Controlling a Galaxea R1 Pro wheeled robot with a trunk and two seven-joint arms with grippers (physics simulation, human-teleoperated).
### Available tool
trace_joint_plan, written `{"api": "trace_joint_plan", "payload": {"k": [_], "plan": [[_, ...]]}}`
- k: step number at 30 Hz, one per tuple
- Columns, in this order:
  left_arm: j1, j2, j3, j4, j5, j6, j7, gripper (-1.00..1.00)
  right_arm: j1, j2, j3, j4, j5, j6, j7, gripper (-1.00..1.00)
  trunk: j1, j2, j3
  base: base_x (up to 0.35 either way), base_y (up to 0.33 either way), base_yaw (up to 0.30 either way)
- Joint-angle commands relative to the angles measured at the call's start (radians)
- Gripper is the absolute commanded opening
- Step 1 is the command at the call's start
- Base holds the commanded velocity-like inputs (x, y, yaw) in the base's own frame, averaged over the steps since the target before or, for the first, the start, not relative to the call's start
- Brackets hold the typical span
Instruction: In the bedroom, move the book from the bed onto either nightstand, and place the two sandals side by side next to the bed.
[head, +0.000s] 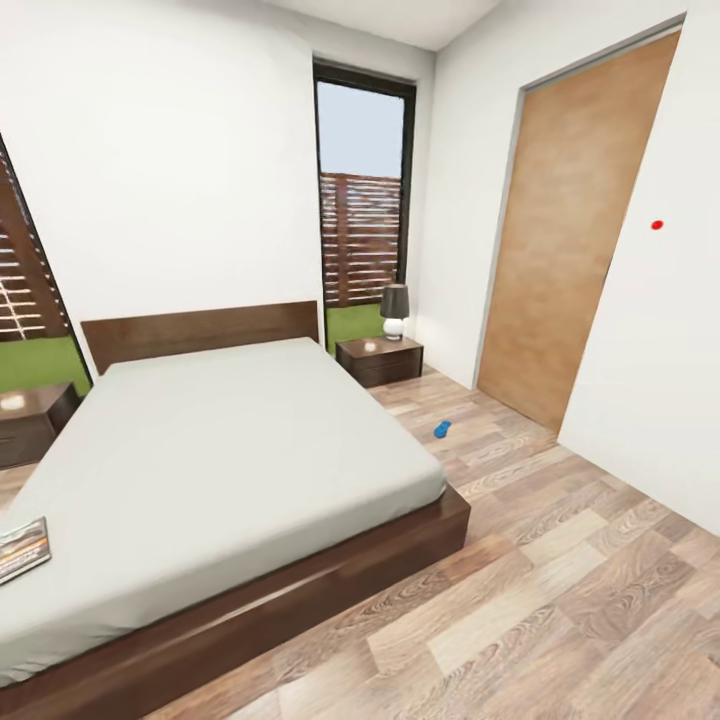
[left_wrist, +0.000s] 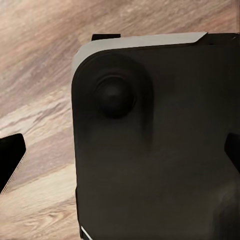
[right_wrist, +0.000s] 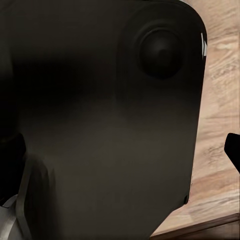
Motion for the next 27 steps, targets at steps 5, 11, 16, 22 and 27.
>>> {"api": "trace_joint_plan", "payload": {"k": [5,11,16,22,27], "plan": [[0.0,0.0,0.0,0.001,0.0,-0.003,-0.001,1.0,-0.001,0.0,-0.002,0.0,-0.001,-0.001,0.0,1.0,0.0,-0.001,-0.001,0.0,0.0,-0.293],[0.0,0.0,0.0,0.001,0.0,-0.003,-0.001,1.0,-0.001,0.0,-0.002,0.0,-0.001,-0.001,0.0,1.0,0.0,-0.001,-0.001,0.0,0.0,-0.293],[0.0,0.0,0.0,0.001,0.0,-0.003,-0.001,1.0,-0.001,0.0,-0.002,0.0,-0.001,-0.001,0.0,1.0,0.0,-0.001,-0.001,0.0,0.0,-0.293],[0.0,0.001,0.0,0.001,0.0,-0.003,-0.001,1.0,-0.001,0.0,-0.002,0.001,-0.001,-0.001,0.0,1.0,0.0,-0.001,-0.001,0.0,0.0,-0.293],[0.0,0.002,0.0,0.001,0.0,-0.003,-0.001,1.0,-0.001,0.0,-0.002,0.001,-0.001,-0.001,0.0,1.0,0.0,-0.001,-0.001,0.0,0.0,-0.293]]}}
